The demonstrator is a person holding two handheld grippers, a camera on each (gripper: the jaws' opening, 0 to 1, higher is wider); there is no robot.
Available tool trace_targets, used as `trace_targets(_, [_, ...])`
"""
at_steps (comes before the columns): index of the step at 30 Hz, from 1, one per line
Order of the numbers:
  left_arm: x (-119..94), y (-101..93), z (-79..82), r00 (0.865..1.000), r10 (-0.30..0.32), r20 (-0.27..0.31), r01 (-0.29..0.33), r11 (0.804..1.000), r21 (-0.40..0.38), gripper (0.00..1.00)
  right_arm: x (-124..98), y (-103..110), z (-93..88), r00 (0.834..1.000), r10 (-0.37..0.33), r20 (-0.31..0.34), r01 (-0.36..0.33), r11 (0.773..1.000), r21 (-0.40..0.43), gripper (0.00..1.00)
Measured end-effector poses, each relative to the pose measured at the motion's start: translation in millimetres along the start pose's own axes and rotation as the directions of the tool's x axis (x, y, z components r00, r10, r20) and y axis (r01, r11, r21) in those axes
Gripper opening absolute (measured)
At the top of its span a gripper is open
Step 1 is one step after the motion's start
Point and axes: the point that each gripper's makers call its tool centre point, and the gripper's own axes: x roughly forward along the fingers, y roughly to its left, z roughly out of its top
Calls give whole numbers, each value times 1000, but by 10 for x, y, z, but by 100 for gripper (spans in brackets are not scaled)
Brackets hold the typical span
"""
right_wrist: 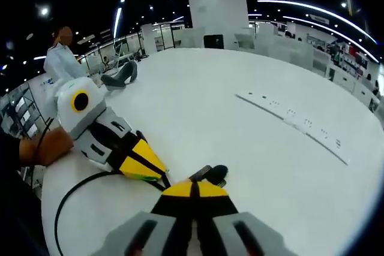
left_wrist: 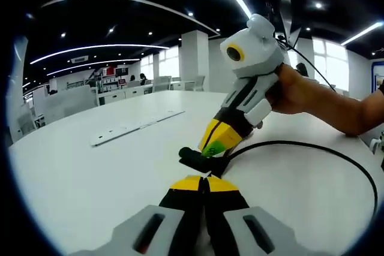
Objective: Find the charging cable on the desk, coil it up and secure with Velcro.
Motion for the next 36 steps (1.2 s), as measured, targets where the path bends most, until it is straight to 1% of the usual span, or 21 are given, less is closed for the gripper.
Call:
trace_targets(3, [-4,-29,-4,1000,1,0,-1,1000,0,2,51,10,-60,999,2,-32,-2,1000,2,2])
trace_targets(4, [-2,-32,-4,1000,1,0,-1,1000,0,2,47,-24,-50,999,1,-37,-1,1000,4,1])
trace_targets(7, [0,-38,-4,1000,1,0,-1,1000,-2,2,53,-52,-59,999,2,-35,-1,1000,24,1])
trace_targets(9, [1,-46,-3,1000,1,-1,-1,1000,1,2,56,-48,-66,1000,10,-27,-9,1000,13,0])
trace_targets(12, [1,-53,-3,1000,2,0,-2,1000,-1,2,55,-101,-29,1000,11,-19,-11,1000,12,0])
trace_targets(15, [-2,-62,-3,1000,1,0,-1,1000,-2,2,52,-100,-10,999,-10,-44,11,999,31,1])
trace_targets(17, [-5,-69,-4,1000,1,-1,-1,1000,-1,2,20,-101,-10,998,-32,-57,31,999,-12,2])
trace_targets(18, [-5,-72,-4,1000,2,-2,-2,1000,1,2,-9,-89,-36,996,-45,-71,45,999,-4,2])
trace_targets(19, [-6,-75,-5,1000,1,-2,-1,1000,2,2,-36,-47,-49,997,-31,-71,31,1000,3,2])
trace_targets(20, [-8,-78,-6,1000,1,-2,-1,1000,1,2,-61,-57,-35,997,-15,-72,17,999,32,2])
trace_targets(21, [-9,-80,-7,1000,1,-1,-1,1000,1,2,-69,-72,-30,997,-16,-70,19,999,39,2])
trace_targets(24, [-11,-78,-9,1000,0,1,0,1000,0,2,-66,-67,-61,997,-16,-78,18,999,35,2])
trace_targets(26, [-12,-79,-9,1000,1,1,-1,1000,-1,2,-29,-48,-117,996,-8,-94,12,999,41,2])
trace_targets(31, [-14,-91,-11,1000,1,2,-1,1000,-2,2,-43,-37,-140,996,-9,-85,14,998,67,1])
trace_targets(33, [-13,-91,-12,1000,0,2,0,1000,-4,2,-43,-4,-146,996,-24,-86,27,999,34,1])
trace_targets(36, [-14,-89,-13,1000,0,3,0,1000,-5,2,-42,2,-147,993,-51,-104,50,999,-12,1])
